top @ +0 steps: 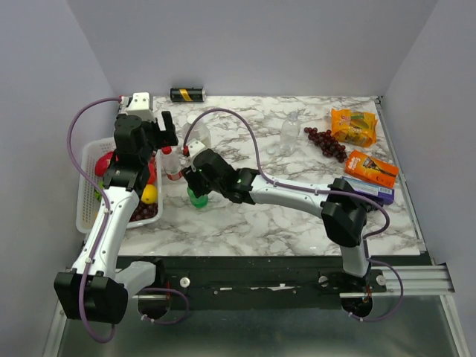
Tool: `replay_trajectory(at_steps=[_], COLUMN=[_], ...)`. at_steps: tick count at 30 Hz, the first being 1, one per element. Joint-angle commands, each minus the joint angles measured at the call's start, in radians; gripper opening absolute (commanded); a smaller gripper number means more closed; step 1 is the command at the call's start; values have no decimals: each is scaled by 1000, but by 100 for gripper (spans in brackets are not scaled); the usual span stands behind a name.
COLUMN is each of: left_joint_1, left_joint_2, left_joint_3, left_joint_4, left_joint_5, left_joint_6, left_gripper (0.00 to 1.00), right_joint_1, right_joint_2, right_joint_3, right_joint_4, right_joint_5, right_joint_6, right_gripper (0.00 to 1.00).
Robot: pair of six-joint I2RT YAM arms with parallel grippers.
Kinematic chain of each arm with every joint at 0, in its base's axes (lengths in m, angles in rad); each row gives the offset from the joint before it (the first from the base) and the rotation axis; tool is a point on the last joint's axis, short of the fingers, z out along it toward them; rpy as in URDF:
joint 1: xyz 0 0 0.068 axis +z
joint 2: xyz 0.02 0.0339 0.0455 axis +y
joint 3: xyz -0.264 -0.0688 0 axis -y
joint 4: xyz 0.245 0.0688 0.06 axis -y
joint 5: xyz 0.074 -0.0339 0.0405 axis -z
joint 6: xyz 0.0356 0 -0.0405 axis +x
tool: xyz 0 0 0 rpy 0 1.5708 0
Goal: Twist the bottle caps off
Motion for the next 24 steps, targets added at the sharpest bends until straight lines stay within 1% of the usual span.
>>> replay_trajectory(at_steps=[1, 2, 3, 5, 6, 7, 8, 10, 11, 12, 14, 15, 16, 17, 18, 19, 21, 22, 23, 24], left_joint_1=[7, 7, 7, 7, 7, 7, 7, 7, 7, 7, 7, 3, 1, -5, -14, -40, -83, -142, -175, -206], left_joint_2=[-5, -4, -1, 1, 2, 2, 2, -1, -5, -17, -30, -42, -44, -47, -53, -59, -77, -82, -82, -77], left_joint_3=[17, 17, 17, 19, 19, 19, 19, 19, 16, 13, 2, 2, 3, 11, 11, 10, -12, -18, -24, -24], left_joint_4=[-3, -3, -3, -3, -5, -5, -5, -2, 4, 12, 31, 34, 38, 40, 43, 69, 104, 127, 130, 130], left_joint_5=[2, 4, 7, 16, 21, 30, 36, 56, 68, 103, 148, 173, 197, 223, 293, 327, 395, 459, 495, 537], left_joint_6=[-6, -6, -9, -7, -7, -7, -7, -7, -7, -7, -21, -27, -32, -39, -42, -41, -20, -3, 26, 71], left_gripper=[99, 99, 99, 99, 99, 99, 99, 99, 99, 99, 99, 99, 99, 99, 99, 99, 99, 99, 99, 99], right_joint_1=[7, 7, 7, 7, 7, 7, 7, 6, 6, 4, -14, -25, -57, -74, -92, -134, -181, -236, -266, -299], right_joint_2=[44, 47, 52, 56, 52, 46, 21, -23, -51, -125, -213, -300, -353, -396, -437, -529, -614, -651, -724, -753], right_joint_3=[54, 60, 63, 71, 71, 65, 42, 0, -62, -98, -180, -260, -306, -345, -418, -449, -504, -542, -563, -576], right_joint_4=[-10, -12, -10, -9, -10, -12, -13, -18, -21, -21, -23, -23, -21, -21, -24, -26, -29, -32, -39, -41], right_joint_5=[32, 37, 37, 32, 34, 46, 55, 89, 101, 112, 103, 80, 27, 5, -15, -64, -124, -195, -217, -274], right_joint_6=[1, -2, -5, -10, -10, -8, -7, -2, 0, 9, 27, 48, 58, 65, 81, 85, 95, 98, 101, 104], right_gripper=[54, 52, 43, 31, 16, 12, 11, 6, 4, 1, 1, 1, 1, 1, 1, 1, 1, 1, 1, 1])
